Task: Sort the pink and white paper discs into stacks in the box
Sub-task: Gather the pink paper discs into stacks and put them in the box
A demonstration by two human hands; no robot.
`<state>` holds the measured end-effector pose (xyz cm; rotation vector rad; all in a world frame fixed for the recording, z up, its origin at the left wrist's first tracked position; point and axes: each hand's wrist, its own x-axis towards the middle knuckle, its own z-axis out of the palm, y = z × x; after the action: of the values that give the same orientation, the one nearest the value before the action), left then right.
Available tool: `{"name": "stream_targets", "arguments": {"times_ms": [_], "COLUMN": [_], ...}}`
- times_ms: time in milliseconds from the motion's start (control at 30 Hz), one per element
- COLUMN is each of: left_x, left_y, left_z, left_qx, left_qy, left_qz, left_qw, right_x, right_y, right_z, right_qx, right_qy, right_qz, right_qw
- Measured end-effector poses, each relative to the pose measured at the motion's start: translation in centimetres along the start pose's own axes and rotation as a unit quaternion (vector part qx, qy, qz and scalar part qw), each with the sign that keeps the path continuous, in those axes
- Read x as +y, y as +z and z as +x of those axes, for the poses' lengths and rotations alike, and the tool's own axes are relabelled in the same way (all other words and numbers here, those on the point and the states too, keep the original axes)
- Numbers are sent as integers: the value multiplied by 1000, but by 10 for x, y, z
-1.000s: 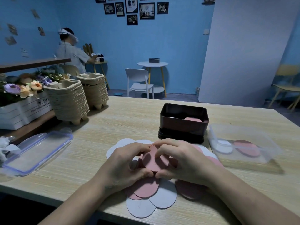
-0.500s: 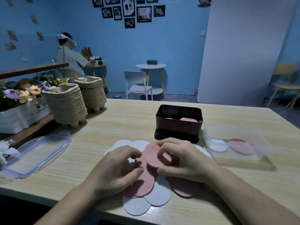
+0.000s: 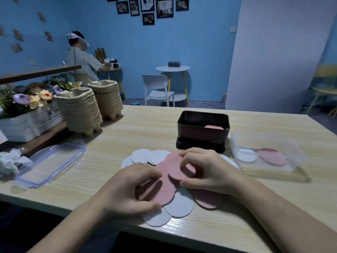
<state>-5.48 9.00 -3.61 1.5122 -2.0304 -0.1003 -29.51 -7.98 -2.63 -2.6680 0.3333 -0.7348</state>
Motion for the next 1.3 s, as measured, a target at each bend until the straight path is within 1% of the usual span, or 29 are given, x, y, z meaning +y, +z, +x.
{"name": "stream_targets", "arguments": {"times_ms": [100, 200, 300, 367, 467, 533, 667, 800, 1000, 1167, 1300], "left_x": [-5, -6, -2, -3, -7, -8, -11, -15, -17, -16, -16], "left_y": [1, 0, -2, -2, 1, 4, 12, 19, 16, 20, 21], "left_z": [-2, -2, 6, 14, 24, 30, 38, 38, 35, 34, 36], "left_qx": [16, 51, 97, 97, 77, 72, 71, 89, 109, 138, 132], "left_qy": [9, 6, 30, 31, 23, 30, 34, 37, 28, 35, 48], "left_qz": [-17, -53, -24, -12, 6, 25, 42, 16, -49, -49, -56], "left_qw": [1000, 997, 995, 995, 997, 997, 996, 995, 992, 989, 988], "right_x": [2, 1, -1, -1, -3, -4, -5, -3, -3, -7, -8], "right_y": [0, 0, 1, 1, 2, 3, 6, 7, 7, 7, 11], "right_z": [0, 0, 1, 2, 3, 3, 3, 4, 4, 6, 9], "right_qx": [-6, -10, -17, -16, -8, 2, 20, 6, 25, 19, 22], "right_qy": [7, 7, -2, -4, 1, -11, -38, -38, -28, -40, -30], "right_qz": [-3, -6, -14, -15, 0, 9, -11, -3, 16, 6, -6], "right_qw": [1000, 1000, 1000, 1000, 1000, 1000, 999, 999, 999, 999, 999]}}
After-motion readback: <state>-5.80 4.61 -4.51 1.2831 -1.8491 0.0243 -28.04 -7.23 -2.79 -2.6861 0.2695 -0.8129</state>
